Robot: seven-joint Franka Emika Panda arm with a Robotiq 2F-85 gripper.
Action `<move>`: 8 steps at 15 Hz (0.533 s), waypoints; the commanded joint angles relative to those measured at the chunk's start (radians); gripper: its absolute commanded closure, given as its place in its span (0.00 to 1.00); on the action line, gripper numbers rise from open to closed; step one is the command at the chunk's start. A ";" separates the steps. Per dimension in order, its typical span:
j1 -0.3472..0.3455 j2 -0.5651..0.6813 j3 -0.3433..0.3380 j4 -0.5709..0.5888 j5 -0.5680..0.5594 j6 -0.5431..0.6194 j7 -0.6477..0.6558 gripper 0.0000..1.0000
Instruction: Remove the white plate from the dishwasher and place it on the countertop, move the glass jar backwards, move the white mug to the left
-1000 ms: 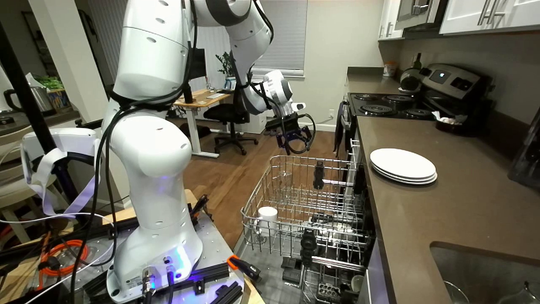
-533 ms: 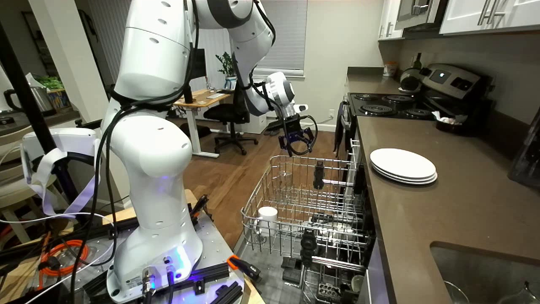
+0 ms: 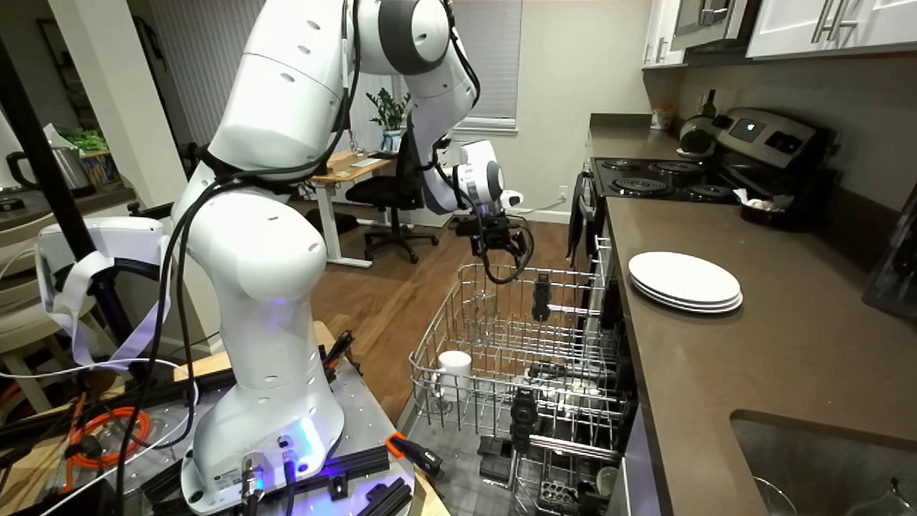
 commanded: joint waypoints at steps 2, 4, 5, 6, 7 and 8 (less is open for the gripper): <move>-0.035 0.091 0.040 0.060 0.226 0.064 -0.204 0.00; -0.050 0.115 0.063 0.084 0.305 0.044 -0.281 0.00; -0.064 0.128 0.081 0.096 0.343 0.038 -0.323 0.00; -0.082 0.142 0.103 0.111 0.381 0.024 -0.371 0.00; -0.100 0.158 0.126 0.128 0.417 0.004 -0.416 0.00; -0.114 0.173 0.146 0.145 0.447 -0.016 -0.454 0.00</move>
